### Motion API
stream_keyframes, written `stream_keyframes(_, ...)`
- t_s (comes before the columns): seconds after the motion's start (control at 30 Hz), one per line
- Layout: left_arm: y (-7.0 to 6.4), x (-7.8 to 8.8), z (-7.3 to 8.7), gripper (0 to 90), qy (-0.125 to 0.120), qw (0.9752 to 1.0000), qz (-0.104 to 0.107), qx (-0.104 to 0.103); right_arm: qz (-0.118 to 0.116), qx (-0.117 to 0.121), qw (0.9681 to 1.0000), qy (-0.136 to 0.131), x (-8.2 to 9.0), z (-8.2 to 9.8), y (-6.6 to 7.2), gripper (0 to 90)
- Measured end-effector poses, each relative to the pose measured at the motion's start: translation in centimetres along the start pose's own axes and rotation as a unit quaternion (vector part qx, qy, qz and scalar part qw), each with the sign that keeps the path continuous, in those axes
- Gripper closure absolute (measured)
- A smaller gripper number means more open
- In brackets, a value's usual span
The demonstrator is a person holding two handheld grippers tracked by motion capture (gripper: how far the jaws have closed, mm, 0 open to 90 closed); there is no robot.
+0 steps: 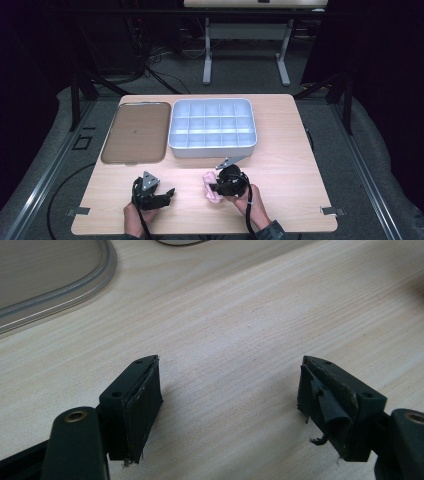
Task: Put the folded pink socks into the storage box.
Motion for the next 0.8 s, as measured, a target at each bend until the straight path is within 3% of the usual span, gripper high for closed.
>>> stream_keyframes(0.33, 0.0, -0.2, 0.2, 9.4, 0.014, 0.9999, -0.004, -0.001, 0.020, -0.008, 0.9995, -0.022, 1.9, -0.3, -1.2, 74.0)
stream_keyframes(0.8, 0.0, -0.3, 0.2, 4.8, 0.019, 0.9998, -0.005, -0.004, 0.043, -0.020, 0.9982, -0.036, 3.7, -0.3, -2.8, 73.9)
Point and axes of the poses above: each handheld gripper's, and its own axes: x roughly backward along the jaws, z roughly out of its underside, y roughly to its left, the point moved 10 cm from there along -x, roughly forward along the jaws, and after that the axes turned 11 degrees about x, right-handed, at the moved point
